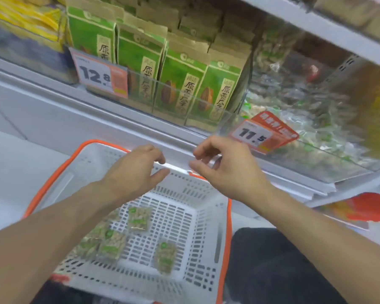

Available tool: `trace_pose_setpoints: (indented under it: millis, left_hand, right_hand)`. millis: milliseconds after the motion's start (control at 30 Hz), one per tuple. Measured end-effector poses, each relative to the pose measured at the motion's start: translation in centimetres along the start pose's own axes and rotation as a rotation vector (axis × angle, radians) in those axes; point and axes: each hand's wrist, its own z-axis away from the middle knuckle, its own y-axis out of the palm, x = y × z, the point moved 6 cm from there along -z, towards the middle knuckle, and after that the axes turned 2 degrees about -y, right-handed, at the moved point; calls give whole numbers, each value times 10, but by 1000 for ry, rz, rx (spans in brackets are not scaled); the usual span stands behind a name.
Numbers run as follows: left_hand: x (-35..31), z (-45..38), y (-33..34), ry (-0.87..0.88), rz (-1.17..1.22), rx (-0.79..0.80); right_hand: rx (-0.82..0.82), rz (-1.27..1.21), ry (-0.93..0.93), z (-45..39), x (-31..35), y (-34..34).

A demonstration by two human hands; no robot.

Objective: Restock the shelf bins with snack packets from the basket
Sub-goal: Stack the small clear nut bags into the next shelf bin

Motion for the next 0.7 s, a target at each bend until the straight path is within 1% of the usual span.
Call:
trace_pose_setpoints:
  millis: [67, 100, 167, 267, 333, 400, 467, 533, 600, 700]
  left_hand:
    - [46, 27, 26, -164, -31, 140]
    - [68, 44, 38, -257, -19, 194]
    - [104, 78, 59, -415, -12, 269]
    - [137, 114, 83, -559, -60, 395]
    - [151, 126, 93, -628, -61, 425]
    - [165, 132, 101, -703, -33, 418]
    - [178, 138, 108, -809, -9, 400]
    - [187, 142, 115, -907, 15, 383]
    - [192, 143, 121, -969, 72, 358]
    - [201, 144, 132, -1088, 136, 334]
  right_hand:
    - [267, 33, 104, 2, -22, 70]
    - [352, 47, 146, 6, -35, 102]
    - [464, 51, 217, 16, -59, 160]
    - [602, -13, 385, 45, -86, 227]
    - [662, -47, 504, 65, -102, 259]
    - [713, -31, 578, 83, -121, 283]
    - [704, -28, 669, 100, -141, 296]
    - [587, -50, 739, 112, -159, 299]
    - [465, -74, 758, 121, -169, 302]
    - [424, -94, 792, 131, -180, 316]
